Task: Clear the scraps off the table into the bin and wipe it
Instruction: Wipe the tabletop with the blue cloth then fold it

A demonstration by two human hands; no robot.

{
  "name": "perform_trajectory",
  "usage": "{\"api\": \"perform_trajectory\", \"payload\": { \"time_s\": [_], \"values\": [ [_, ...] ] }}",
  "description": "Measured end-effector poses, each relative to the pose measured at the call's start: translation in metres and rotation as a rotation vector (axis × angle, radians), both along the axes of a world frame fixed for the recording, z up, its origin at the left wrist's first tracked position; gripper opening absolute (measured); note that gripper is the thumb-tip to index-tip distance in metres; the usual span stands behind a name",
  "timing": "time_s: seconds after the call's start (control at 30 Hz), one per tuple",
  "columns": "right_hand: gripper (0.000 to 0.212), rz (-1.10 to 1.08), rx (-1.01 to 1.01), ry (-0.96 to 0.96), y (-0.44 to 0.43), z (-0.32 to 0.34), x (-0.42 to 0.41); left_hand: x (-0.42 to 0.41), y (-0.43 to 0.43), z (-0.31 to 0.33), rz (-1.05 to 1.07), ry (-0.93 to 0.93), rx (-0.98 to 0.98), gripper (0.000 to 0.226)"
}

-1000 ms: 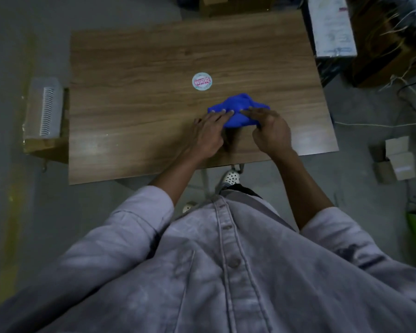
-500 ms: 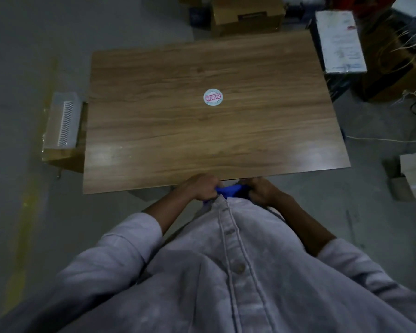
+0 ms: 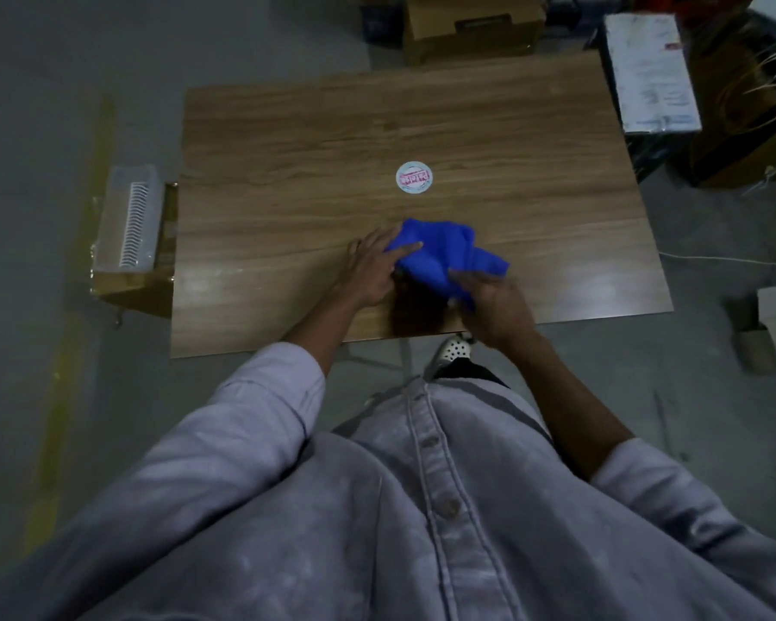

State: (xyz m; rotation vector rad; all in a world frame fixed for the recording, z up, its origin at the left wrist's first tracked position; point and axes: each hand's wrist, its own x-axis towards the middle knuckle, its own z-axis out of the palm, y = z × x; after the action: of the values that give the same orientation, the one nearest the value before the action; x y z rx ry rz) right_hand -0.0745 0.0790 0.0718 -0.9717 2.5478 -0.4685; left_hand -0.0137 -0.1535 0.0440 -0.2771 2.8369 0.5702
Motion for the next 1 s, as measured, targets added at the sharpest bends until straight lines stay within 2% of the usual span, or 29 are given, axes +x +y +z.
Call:
{"api": "perform_trajectory", "payload": {
  "time_s": [0.03, 0.07, 0.2, 0.3, 0.37, 0.5, 0.63, 0.77, 0.87, 0.93, 1.0],
  "values": [
    [0.052, 0.041, 0.152, -0.063, -0.002, -0.013, 0.006, 0.010, -0.001, -0.015, 0.062, -0.092, 0.039, 0.069],
    [0.050, 0.048, 0.205, -0.078, -0.003, -0.025, 0.010, 0.021, -0.002, -0.029, 0.150, -0.125, 0.085, 0.070],
    [0.045, -0.065, -0.004, -0.010, -0.031, -0.049, 0.009, 0.052, 0.000, -0.065, 0.405, -0.006, 0.136, 0.062],
    [0.052, -0.127, -0.001, 0.004, -0.067, -0.079, 0.003, 0.057, 0.006, -0.083, 0.462, 0.111, 0.082, 0.066],
    [0.057, -0.143, 0.051, 0.023, -0.088, -0.099, 0.008, 0.052, 0.005, -0.092, 0.501, 0.206, 0.012, 0.061],
    [0.059, -0.102, 0.130, 0.154, -0.070, -0.118, 0.031, 0.027, -0.010, -0.110, 0.491, 0.362, -0.025, 0.049],
    [0.059, -0.415, 0.212, 0.119, -0.033, -0.117, 0.031, -0.005, -0.034, -0.126, 0.367, 0.433, -0.065, 0.041],
    [0.059, -0.608, 0.208, 0.123, -0.074, -0.120, 0.001, -0.007, -0.038, -0.134, 0.380, 0.532, -0.038, 0.037],
    [0.060, -0.422, 0.197, 0.138, -0.125, -0.125, 0.009, -0.007, -0.040, -0.134, 0.433, 0.619, 0.061, 0.038],
    [0.061, -0.242, 0.187, 0.146, -0.143, -0.125, 0.039, -0.005, -0.043, -0.129, 0.436, 0.590, 0.154, 0.044],
    [0.059, -0.153, 0.174, 0.135, -0.134, -0.120, 0.064, 0.001, -0.046, -0.127, 0.379, 0.555, 0.175, 0.050]
  ]
}}
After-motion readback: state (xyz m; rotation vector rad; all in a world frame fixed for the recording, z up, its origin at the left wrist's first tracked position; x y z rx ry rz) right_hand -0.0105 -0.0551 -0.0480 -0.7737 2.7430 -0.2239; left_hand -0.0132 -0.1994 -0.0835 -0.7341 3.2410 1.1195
